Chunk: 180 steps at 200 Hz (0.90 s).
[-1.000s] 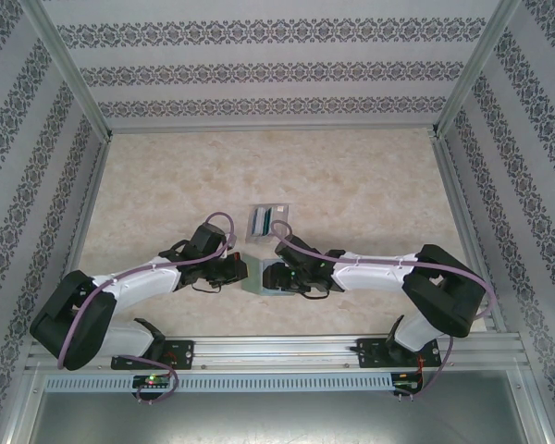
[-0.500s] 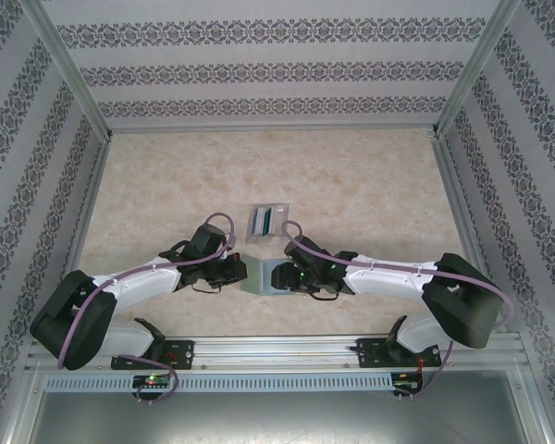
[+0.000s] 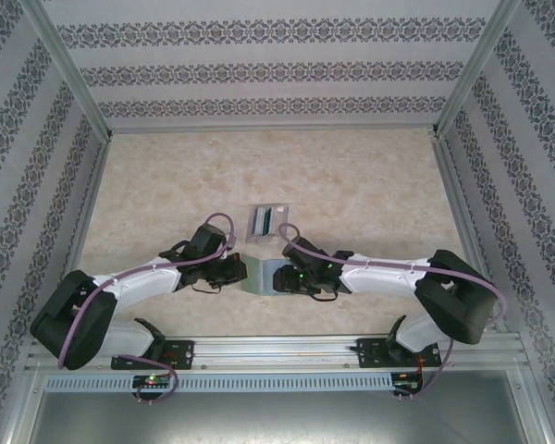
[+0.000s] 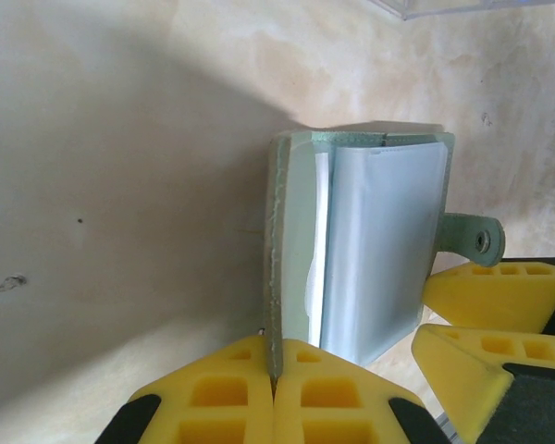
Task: Put the credit cards into the card holder
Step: Flip over the card slot in the card holder.
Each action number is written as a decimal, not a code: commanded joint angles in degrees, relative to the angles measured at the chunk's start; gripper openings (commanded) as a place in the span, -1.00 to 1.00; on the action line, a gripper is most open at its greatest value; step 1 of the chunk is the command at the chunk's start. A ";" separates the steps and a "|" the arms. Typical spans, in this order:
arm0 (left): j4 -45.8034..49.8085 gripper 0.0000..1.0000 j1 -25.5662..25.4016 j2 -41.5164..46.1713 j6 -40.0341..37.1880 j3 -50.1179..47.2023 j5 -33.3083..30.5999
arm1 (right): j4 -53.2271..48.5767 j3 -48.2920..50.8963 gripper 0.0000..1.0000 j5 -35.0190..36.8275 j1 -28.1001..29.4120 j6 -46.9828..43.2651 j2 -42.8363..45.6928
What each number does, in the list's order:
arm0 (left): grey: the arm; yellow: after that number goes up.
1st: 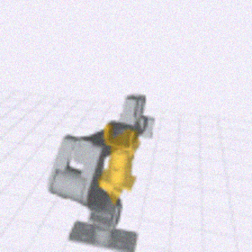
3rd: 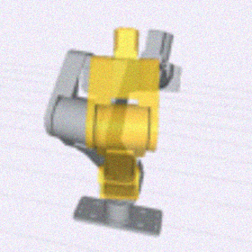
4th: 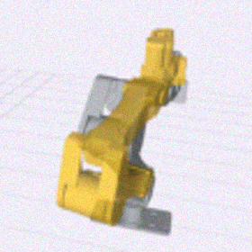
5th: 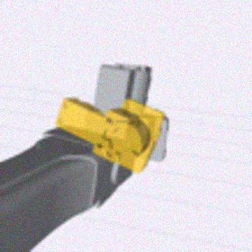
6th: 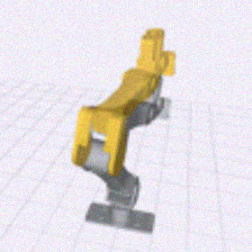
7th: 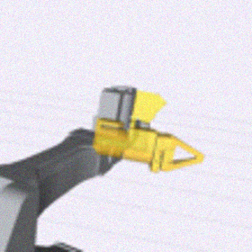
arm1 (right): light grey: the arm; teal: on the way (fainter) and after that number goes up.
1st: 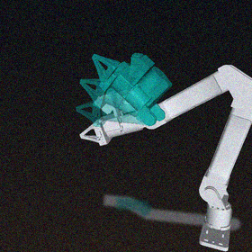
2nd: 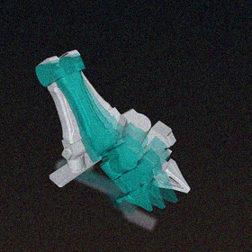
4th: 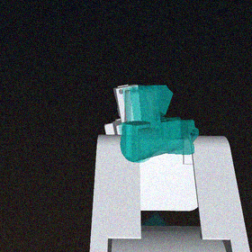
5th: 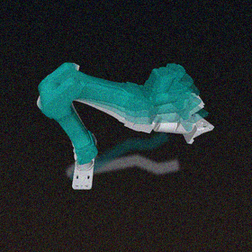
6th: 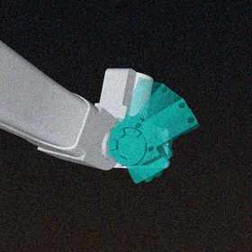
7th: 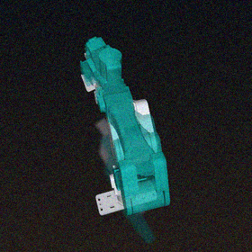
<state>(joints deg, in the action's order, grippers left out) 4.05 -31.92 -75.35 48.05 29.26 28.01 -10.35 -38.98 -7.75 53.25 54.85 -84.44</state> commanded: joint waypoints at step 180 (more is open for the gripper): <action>-0.90 -1.00 -0.56 -2.76 0.02 0.55 1.82 | 0.65 -2.40 -0.43 -0.79 0.89 -1.76 -2.37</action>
<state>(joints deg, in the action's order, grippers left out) 3.79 -31.90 -76.86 48.07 29.26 28.47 -10.02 -40.03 -8.08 53.49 53.63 -86.54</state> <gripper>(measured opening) 0.050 0.286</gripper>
